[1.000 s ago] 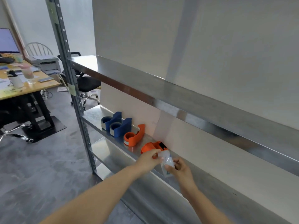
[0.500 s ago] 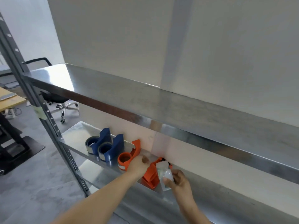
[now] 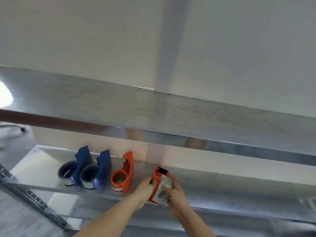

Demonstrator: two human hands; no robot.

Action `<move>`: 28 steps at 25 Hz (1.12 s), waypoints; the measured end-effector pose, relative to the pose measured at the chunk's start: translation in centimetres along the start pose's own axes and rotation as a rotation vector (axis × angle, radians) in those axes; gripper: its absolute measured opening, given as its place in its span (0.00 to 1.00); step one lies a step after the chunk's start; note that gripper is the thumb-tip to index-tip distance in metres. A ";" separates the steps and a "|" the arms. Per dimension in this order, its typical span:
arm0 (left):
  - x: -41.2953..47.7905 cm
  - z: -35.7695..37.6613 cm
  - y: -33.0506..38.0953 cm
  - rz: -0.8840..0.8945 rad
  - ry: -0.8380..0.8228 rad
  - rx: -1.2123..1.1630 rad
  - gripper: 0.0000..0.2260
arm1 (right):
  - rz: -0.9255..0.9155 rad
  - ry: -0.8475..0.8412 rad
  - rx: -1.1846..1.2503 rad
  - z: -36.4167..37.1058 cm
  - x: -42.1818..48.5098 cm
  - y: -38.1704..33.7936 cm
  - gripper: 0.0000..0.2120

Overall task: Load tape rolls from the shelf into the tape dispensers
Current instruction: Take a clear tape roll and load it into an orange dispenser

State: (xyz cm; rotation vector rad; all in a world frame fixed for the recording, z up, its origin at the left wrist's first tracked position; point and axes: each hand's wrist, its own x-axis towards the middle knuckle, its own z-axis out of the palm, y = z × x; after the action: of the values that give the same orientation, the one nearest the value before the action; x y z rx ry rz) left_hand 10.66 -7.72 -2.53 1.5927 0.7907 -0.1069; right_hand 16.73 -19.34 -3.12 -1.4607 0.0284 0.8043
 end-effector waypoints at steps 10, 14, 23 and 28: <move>-2.5 -2.8 -0.5 0.191 -0.357 -0.117 0.23 | -0.223 0.180 -0.374 3.4 -2.3 -1.0 0.11; -3.7 -4.5 -0.3 0.263 -0.385 -0.072 0.23 | -0.430 0.328 -0.620 4.0 -2.5 -2.6 0.09; -5.4 -4.7 3.1 0.283 -0.173 -0.246 0.11 | -0.570 0.276 -0.770 5.5 -2.4 -7.0 0.07; -6.5 -5.0 2.7 0.334 -0.276 -0.210 0.28 | -0.475 0.357 -0.551 4.5 -1.8 -9.6 0.09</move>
State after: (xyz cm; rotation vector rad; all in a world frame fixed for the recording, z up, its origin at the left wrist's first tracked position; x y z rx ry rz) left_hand 5.35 -5.88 4.02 1.4499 0.3053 -0.0010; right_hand 18.13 -15.29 6.80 -2.0135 -0.2802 0.1525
